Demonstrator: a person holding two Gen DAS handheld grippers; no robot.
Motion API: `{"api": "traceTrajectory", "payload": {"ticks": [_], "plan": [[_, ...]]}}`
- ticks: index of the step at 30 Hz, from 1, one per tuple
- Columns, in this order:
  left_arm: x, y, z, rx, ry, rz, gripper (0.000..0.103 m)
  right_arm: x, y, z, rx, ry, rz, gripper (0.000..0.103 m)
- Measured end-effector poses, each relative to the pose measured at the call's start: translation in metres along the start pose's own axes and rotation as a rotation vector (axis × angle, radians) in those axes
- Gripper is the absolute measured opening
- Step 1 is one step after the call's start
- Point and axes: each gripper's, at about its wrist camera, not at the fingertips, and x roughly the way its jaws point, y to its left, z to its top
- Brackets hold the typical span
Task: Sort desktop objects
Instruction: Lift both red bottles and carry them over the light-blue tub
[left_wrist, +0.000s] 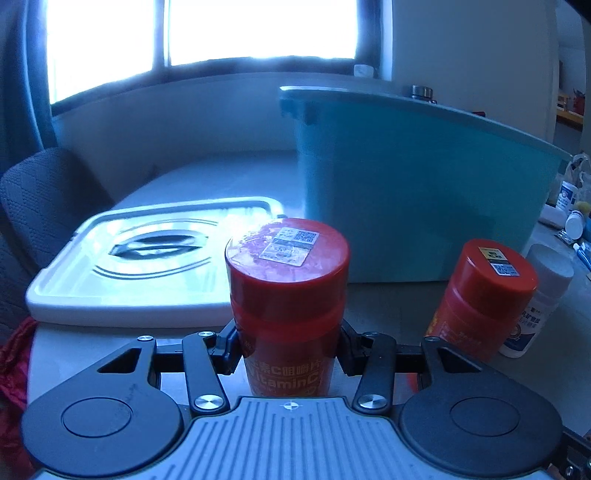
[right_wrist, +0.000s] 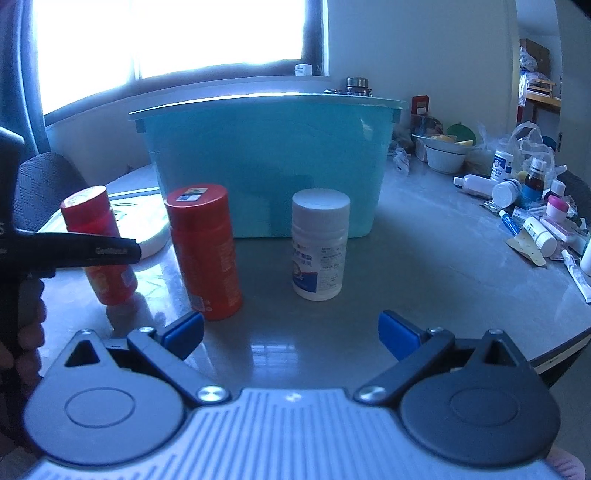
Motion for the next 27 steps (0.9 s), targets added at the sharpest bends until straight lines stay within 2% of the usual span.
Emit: {"api": "traceTrajectory", "payload": {"ticks": [13, 27], "plan": [[-0.037, 0.038, -0.003, -0.034, -0.004, 0.078, 0.05, -0.006, 0.011, -0.002, 0.011, -0.022, 0.039, 0.101], [-0.048, 0.057, 0.004, -0.042, -0.005, 0.119, 0.05, -0.001, 0.02, 0.001, 0.014, -0.038, 0.064, 0.101]]}}
